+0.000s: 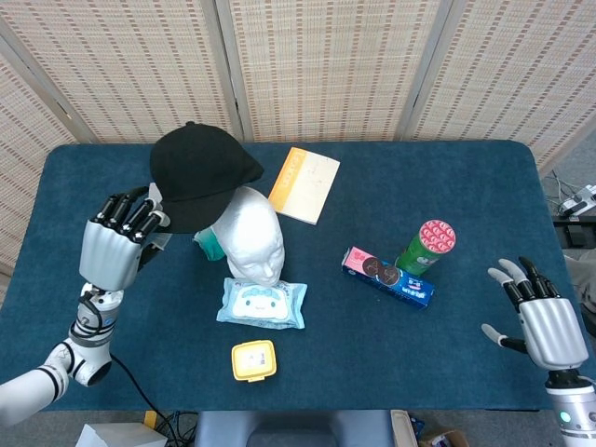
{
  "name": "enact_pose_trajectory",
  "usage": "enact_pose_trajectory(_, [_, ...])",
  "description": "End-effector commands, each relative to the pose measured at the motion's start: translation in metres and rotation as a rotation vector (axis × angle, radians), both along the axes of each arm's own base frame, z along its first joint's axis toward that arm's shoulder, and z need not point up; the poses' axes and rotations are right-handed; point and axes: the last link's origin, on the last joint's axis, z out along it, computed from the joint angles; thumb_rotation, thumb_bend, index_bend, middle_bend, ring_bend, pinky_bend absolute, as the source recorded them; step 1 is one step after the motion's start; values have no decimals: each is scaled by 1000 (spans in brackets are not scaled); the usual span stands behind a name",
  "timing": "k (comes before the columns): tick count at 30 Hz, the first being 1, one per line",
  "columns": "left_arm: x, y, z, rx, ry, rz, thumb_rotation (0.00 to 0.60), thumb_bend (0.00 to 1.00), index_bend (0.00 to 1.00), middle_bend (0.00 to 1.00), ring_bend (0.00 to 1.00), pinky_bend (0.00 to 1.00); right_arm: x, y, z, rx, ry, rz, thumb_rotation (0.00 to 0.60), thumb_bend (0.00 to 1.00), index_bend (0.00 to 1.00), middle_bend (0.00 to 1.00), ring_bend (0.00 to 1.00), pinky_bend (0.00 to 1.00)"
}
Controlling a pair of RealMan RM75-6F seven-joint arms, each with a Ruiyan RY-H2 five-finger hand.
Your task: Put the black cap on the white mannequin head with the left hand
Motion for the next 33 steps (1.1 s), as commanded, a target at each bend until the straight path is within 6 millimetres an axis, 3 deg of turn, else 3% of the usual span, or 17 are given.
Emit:
enact_pose_trajectory(1, [19,-2,-11,-23,-3,-31,600,483,696,561,338,464,0,0,1,0,-2,2,600,0,212,167,73,231])
enact_pose_trajectory(6, [32,-8,-27,-48,12,-61,600,483,696,562,339,464,0,1,3,-3,-9,4,600,0,212,167,73,231])
enact_pose_trajectory(12, [32,-11,-40,-35,40,-57,600,483,696,562,339,465,-1,2,6,-8,-19,6,600,0,212,167,73,231])
enact_pose_trajectory(33, [-6,-44,-80,-124,103,-45,600,483,693,552,338,465,-1,1,6,-10,-21,3,600,0,212,167,73,231])
